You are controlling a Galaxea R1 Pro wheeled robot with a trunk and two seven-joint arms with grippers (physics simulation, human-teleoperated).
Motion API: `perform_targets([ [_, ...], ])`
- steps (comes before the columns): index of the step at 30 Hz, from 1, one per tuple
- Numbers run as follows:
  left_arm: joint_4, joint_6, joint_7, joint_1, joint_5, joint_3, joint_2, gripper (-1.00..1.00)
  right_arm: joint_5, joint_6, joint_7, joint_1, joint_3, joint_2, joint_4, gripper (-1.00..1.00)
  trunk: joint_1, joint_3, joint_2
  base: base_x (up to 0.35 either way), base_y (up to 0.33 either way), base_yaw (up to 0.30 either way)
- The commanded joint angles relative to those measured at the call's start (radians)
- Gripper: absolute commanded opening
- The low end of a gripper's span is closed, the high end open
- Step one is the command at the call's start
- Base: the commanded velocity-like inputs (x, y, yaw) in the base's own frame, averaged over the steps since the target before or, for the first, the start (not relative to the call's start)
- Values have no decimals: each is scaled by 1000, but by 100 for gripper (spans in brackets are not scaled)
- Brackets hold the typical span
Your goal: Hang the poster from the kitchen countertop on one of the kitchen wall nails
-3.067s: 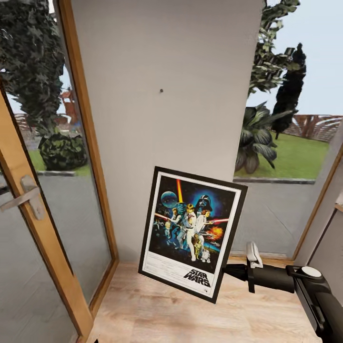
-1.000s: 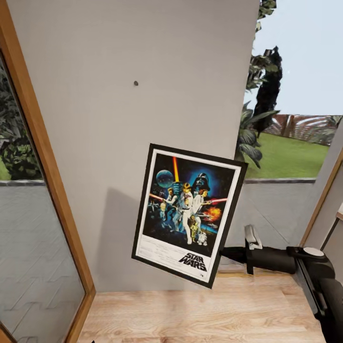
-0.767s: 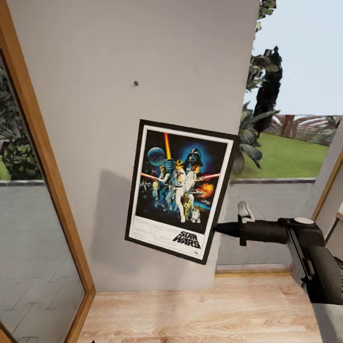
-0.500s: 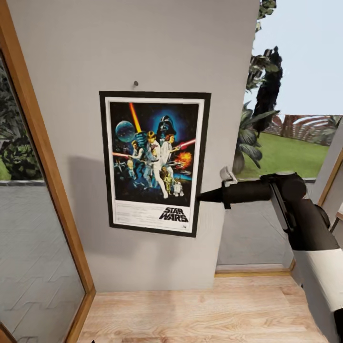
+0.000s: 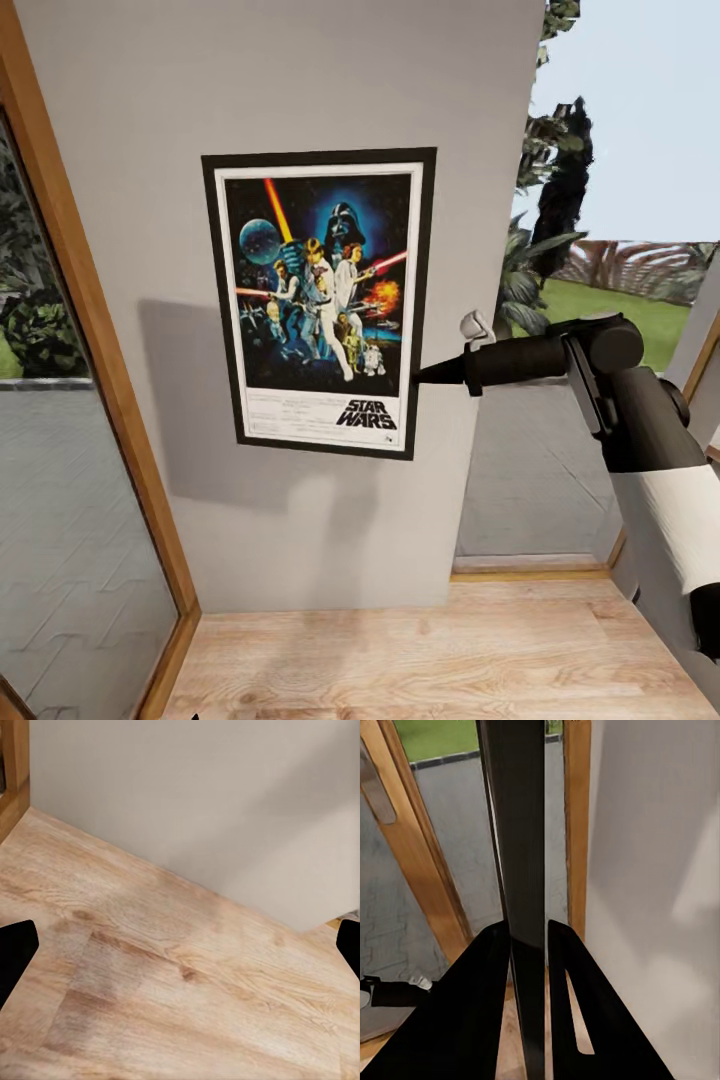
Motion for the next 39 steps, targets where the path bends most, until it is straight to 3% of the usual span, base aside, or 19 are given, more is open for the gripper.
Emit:
perform_targets([
  [1, 1, -2, -4, 0, 10, -8, 0, 100, 2, 13, 7, -1, 0, 0, 0, -100, 0, 0, -1, 0, 0, 0],
  [8, 1, -2, -6, 0, 10, -8, 11, 100, 1, 14, 8, -4, -2, 3, -4, -100, 0, 0, -1, 0, 0, 0],
  [18, 1, -2, -6, 0, 10, -8, 14, 100, -6, 16, 8, -57, 0, 20, -3, -100, 0, 0, -1, 0, 0, 0],
  [30, 1, -1, -6, 0, 10, -8, 14, 100, -7, 15, 8, -62, 0, 35, -3, -100, 0, 0, -1, 3, 0, 0],
  [39, 1, -1, -6, 0, 10, -8, 14, 100, -7, 15, 8, -62, 1, 36, -1, -100, 0, 0, -1, 234, 0, 0],
])
